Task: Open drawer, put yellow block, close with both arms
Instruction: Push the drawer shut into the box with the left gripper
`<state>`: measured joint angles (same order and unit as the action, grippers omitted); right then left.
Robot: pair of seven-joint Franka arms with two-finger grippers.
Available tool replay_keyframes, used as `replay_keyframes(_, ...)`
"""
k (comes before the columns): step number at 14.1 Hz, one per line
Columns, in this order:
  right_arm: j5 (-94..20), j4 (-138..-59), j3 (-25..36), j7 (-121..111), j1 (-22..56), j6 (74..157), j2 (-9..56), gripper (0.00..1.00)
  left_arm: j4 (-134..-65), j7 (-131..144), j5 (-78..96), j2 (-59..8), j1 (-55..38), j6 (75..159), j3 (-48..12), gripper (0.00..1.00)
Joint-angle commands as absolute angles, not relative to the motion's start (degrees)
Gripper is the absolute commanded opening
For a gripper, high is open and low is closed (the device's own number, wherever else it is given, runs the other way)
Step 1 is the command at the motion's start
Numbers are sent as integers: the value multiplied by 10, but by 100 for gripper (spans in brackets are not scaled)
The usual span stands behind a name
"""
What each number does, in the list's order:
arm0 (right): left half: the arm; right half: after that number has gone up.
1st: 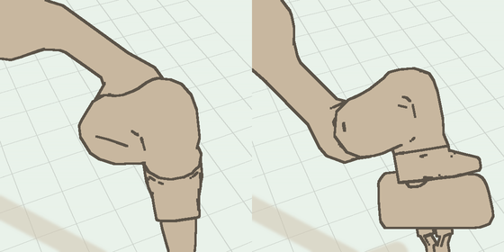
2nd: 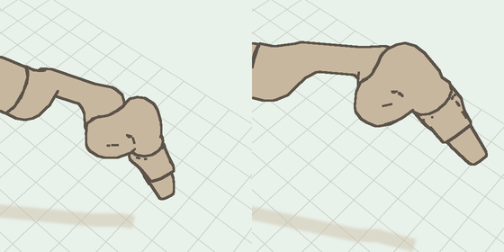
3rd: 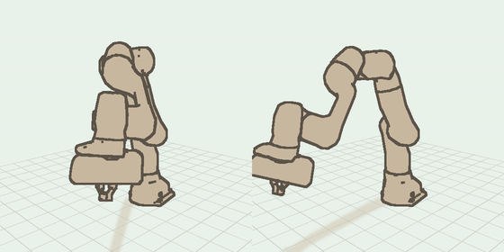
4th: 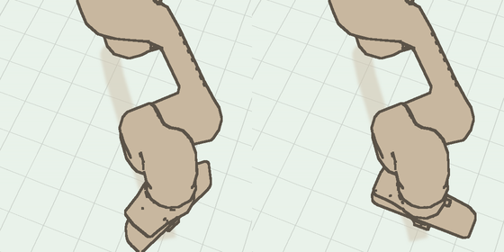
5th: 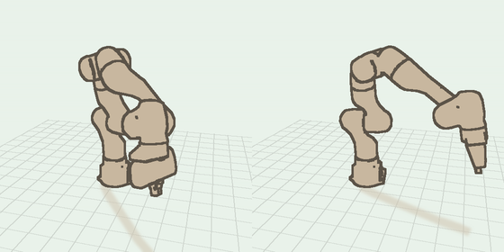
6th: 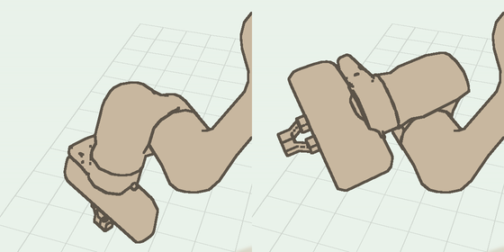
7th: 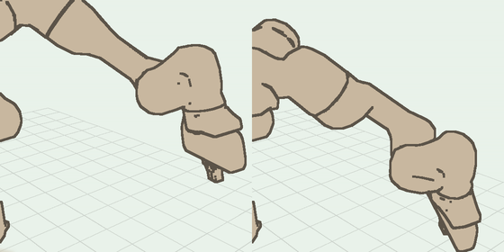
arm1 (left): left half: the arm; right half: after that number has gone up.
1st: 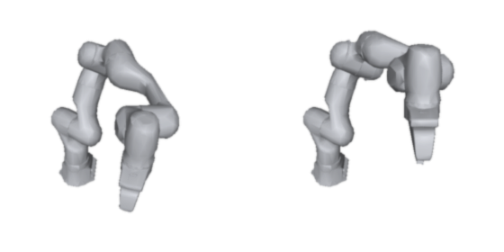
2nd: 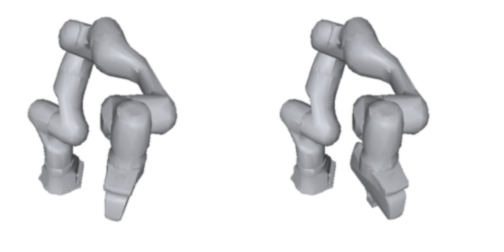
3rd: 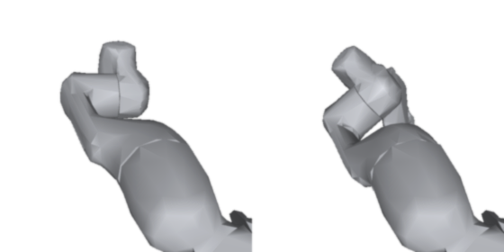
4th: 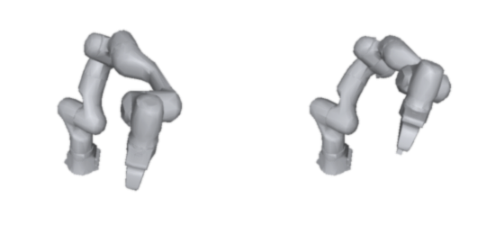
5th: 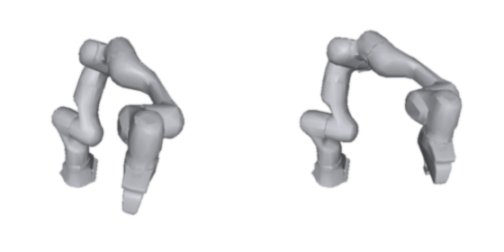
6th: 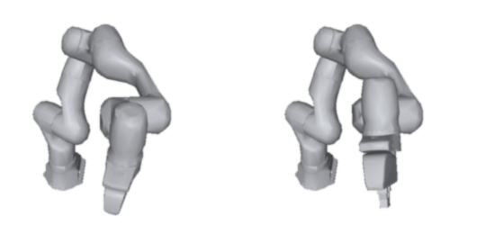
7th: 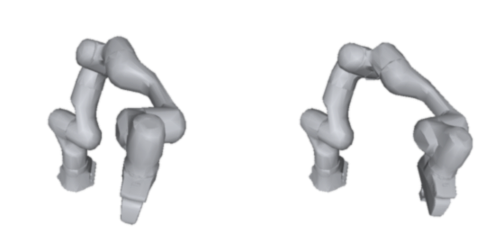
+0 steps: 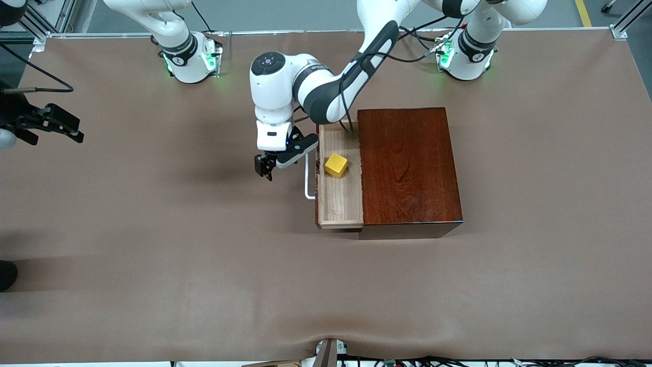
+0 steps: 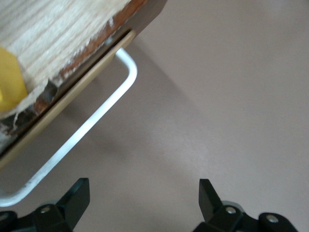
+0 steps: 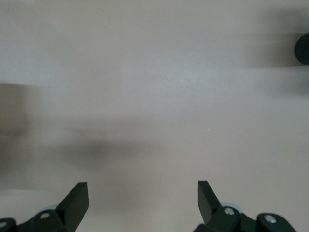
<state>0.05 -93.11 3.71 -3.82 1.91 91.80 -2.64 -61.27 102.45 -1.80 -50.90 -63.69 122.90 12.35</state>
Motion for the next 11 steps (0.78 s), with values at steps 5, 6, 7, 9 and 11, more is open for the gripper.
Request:
replay_keyframes(5, -13, -938, 32, -17, -14, 864, -50, 100, -600, 1056, -25, -532, -642, 1207, 140, 100)
replay_keyframes(6, -14, -939, 32, -9, -13, 835, -51, 100, -600, 1053, -27, -531, -641, 1198, 141, 100)
replay_keyframes(7, -18, -936, 31, -5, -13, 831, -47, 100, -600, 1053, -31, -531, -641, 1192, 143, 100)
replay_keyframes(9, -20, -927, 32, -5, -15, 835, -44, 100, -600, 1051, -34, -529, -637, 1180, 143, 100)
replay_keyframes(11, -19, -919, 32, -5, -12, 850, -43, 100, -600, 1042, -35, -526, -629, 1157, 143, 100)
